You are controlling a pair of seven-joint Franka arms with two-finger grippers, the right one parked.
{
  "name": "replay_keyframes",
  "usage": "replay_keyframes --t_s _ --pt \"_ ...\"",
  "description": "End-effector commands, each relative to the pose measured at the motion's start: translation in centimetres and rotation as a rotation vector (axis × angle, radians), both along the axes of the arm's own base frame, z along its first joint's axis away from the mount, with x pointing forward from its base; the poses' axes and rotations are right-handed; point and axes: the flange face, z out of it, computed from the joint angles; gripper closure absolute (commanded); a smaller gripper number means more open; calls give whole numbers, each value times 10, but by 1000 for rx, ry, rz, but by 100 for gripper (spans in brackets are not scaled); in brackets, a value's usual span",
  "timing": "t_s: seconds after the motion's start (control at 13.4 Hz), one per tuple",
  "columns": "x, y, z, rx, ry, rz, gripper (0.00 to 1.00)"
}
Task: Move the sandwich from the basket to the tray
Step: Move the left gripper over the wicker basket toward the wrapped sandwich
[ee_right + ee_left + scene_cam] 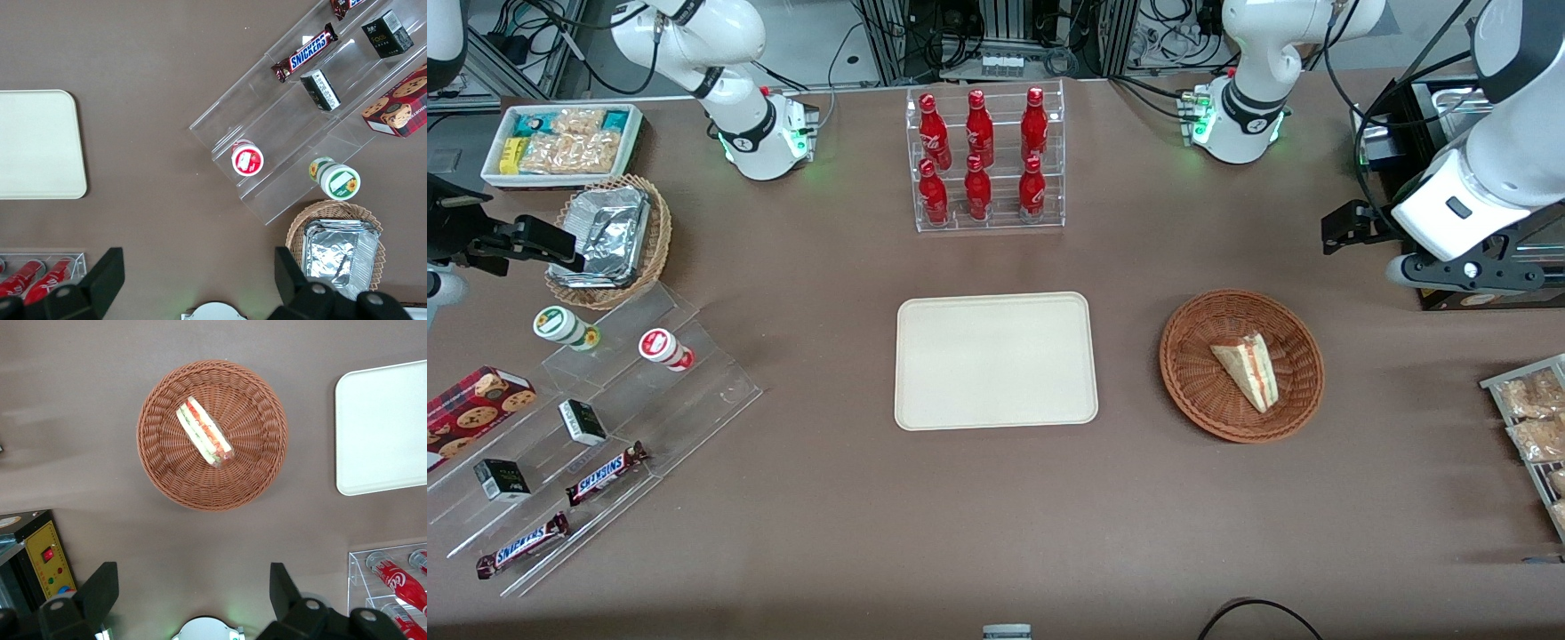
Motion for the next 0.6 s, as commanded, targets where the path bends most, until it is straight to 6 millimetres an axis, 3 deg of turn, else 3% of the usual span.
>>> replay_keyframes --t_s 0.0,0.22,0.52 --pt "1 2 1 -8 4 1 0" --pt "7 1 -33 5 48 10 0" --pt "1 1 -113 4 9 16 0"
